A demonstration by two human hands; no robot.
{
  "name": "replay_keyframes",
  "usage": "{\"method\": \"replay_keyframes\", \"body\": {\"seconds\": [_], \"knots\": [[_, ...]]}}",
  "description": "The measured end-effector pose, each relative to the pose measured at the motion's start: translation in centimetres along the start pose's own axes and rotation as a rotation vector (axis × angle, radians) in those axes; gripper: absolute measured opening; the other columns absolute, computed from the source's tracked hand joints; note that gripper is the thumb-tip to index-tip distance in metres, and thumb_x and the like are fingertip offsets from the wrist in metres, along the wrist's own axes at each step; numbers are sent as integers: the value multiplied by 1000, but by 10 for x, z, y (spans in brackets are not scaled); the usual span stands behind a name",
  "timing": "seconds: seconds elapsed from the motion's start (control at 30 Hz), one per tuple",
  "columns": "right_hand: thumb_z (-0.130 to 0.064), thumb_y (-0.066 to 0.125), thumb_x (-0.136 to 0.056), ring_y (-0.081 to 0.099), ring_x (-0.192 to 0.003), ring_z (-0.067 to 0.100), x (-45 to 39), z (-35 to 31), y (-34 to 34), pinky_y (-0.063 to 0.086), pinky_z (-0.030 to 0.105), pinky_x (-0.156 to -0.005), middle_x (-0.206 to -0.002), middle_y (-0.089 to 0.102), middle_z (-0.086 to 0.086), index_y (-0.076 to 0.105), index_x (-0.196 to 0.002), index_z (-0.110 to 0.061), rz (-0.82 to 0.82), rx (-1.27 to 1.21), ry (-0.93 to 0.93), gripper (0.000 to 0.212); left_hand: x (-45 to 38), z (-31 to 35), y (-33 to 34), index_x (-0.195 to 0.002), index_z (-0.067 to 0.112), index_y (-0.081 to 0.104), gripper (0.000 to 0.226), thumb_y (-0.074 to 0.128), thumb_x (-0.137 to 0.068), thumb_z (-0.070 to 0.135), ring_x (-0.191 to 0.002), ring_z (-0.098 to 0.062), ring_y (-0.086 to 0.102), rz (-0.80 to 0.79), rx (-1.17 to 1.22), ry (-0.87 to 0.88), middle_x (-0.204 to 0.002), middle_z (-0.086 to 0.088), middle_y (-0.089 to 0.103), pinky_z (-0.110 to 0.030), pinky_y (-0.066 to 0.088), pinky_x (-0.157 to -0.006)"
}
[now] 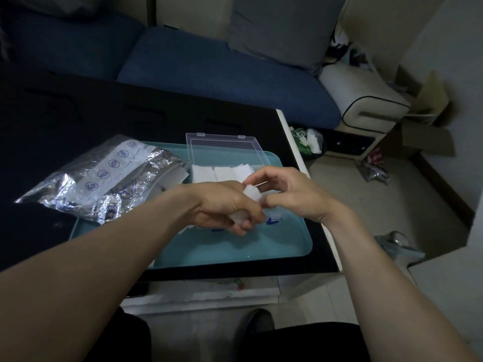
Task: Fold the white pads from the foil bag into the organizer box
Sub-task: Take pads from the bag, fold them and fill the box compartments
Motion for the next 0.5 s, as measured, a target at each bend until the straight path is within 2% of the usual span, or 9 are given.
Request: {"method": "replay_keyframes", "body": {"seconds": [0.1, 0.2, 0.3, 0.33, 0.4, 0.5], "knots": [[-4, 79, -82, 67, -99, 6, 4, 6, -3, 51, 26, -91, -114, 71, 7, 69, -102, -18, 27, -20, -4, 27, -5, 0, 7, -83, 9, 48, 21, 56, -88, -11, -51, -10, 41, 1, -29, 2, -59, -3, 43, -20, 29, -46], [-7, 79, -83, 68, -110, 13, 6, 17, -14, 51, 32, -101, -121, 71, 6, 71, -96, -18, 77, -57, -2, 20, -14, 6, 1, -89, 7, 52, 21, 62, -84, -10, -49, -10, 40, 128, -65, 55, -53, 1, 47, -22, 29, -49], [-14, 78, -83, 64, -120, 19, 9, 23, -22, 48, 36, -106, -127, 69, 7, 70, -95, -13, 87, -125, -29, 15, -20, 15, -4, -103, 2, 59, 30, 73, -77, -4, -57, -14, 50, 205, -75, 123, -68, -6, 55, -26, 42, -54], [-13, 77, -83, 66, -117, 21, 11, 24, -30, 50, 36, -104, -124, 70, 8, 67, -98, -8, 134, -180, -37, 18, -20, 20, -8, -103, 2, 61, 33, 77, -75, -1, -62, -16, 55, 242, -101, 156, -74, -7, 60, -28, 48, -58], [-7, 72, -84, 71, -102, 22, 17, 29, -58, 57, 36, -93, -107, 75, 7, 65, -100, -7, 339, -289, -45, 18, -21, 31, -20, -105, 11, 61, 38, 83, -74, 10, -69, -16, 62, 368, -275, 219, -83, -3, 68, -28, 53, -67], [0, 69, -89, 73, -83, 18, 22, 42, -97, 60, 32, -76, -88, 76, 2, 65, -100, -15, 662, -293, -17, 19, -10, 54, -41, -108, 22, 61, 33, 77, -79, 27, -73, -7, 58, 673, -669, 347, -96, 5, 64, -14, 44, -64]]}}
Point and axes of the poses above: each hand's wrist, its own x-axis away from the middle knuckle, its own y-axis out of the palm, z = x × y, the point moved 10 cm from there along -x, towards the middle knuckle
